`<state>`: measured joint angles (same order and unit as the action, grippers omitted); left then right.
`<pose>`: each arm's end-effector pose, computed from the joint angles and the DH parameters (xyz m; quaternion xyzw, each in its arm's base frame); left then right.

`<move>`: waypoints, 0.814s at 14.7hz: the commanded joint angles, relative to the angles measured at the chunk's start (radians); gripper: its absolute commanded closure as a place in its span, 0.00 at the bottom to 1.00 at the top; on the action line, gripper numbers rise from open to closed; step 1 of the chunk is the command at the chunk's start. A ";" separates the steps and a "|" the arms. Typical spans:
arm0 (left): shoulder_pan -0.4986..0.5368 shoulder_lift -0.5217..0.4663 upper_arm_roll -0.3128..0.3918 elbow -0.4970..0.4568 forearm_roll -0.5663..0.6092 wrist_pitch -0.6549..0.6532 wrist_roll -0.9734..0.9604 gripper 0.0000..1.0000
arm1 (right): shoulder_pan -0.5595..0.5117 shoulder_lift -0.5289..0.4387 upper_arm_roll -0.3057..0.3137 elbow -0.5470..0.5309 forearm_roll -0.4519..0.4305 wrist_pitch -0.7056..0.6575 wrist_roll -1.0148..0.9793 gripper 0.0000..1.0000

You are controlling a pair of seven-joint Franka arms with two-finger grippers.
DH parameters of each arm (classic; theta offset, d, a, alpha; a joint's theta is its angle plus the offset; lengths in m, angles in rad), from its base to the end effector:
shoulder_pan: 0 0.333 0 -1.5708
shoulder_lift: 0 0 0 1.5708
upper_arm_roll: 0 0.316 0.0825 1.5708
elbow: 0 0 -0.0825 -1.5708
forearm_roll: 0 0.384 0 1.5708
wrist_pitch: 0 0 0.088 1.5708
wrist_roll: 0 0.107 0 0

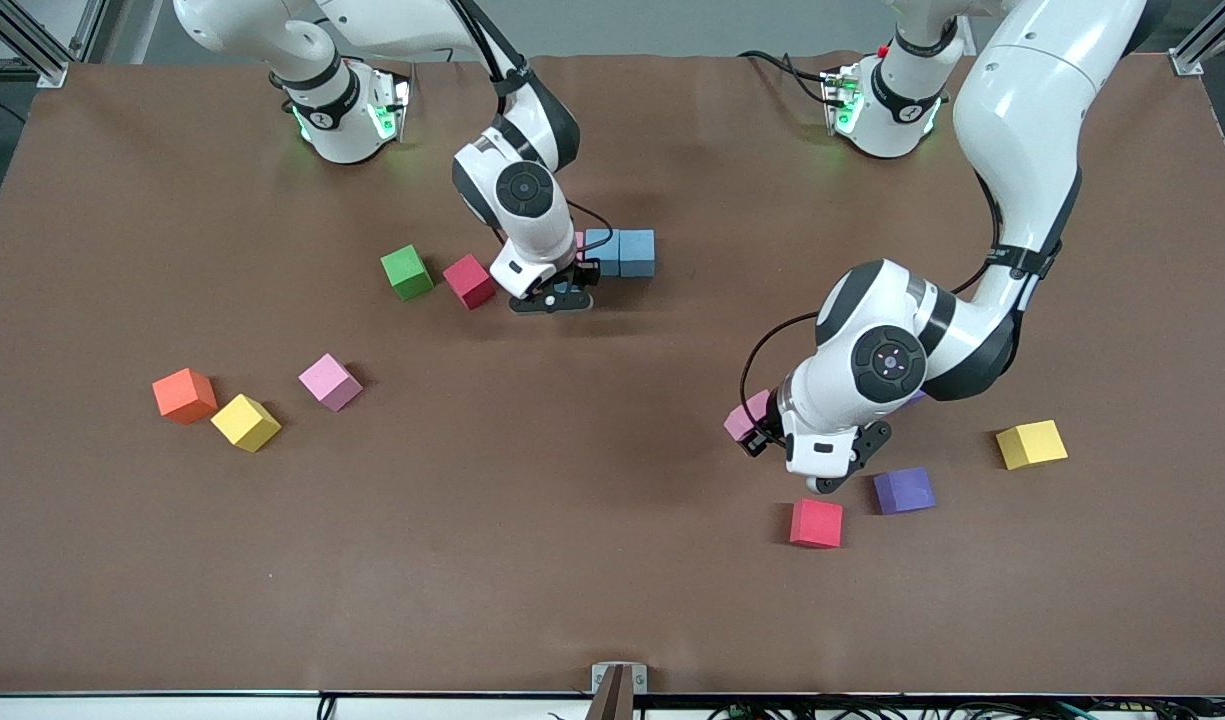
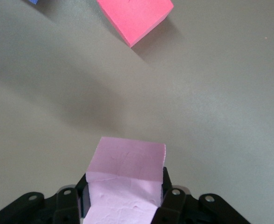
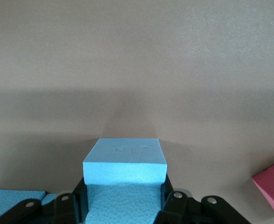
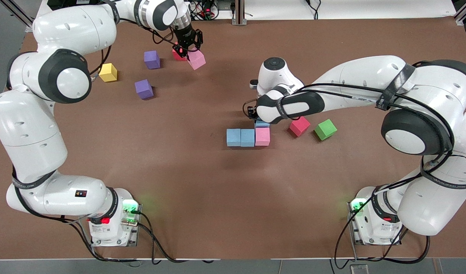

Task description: Arrange 11 blocks into digit 3

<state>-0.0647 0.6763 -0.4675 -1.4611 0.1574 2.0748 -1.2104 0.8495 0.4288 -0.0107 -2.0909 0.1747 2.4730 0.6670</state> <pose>0.6474 -0.3006 0.3168 0.9379 0.3389 -0.0534 0.0514 0.3880 0.4312 0.2110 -0.9983 -0.0164 0.0512 0.0209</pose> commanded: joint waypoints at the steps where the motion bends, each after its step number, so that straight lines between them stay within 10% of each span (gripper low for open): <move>1: 0.005 -0.021 0.001 0.002 -0.012 -0.024 0.017 0.81 | 0.022 -0.027 -0.008 -0.040 -0.003 0.003 0.031 0.65; 12: 0.006 -0.021 0.006 0.001 -0.004 -0.024 0.015 0.81 | 0.036 -0.027 -0.008 -0.046 -0.003 0.003 0.049 0.65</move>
<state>-0.0626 0.6760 -0.4642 -1.4549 0.1574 2.0726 -1.2104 0.8648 0.4275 -0.0107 -2.0935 0.1742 2.4714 0.6931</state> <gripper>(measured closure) 0.432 0.410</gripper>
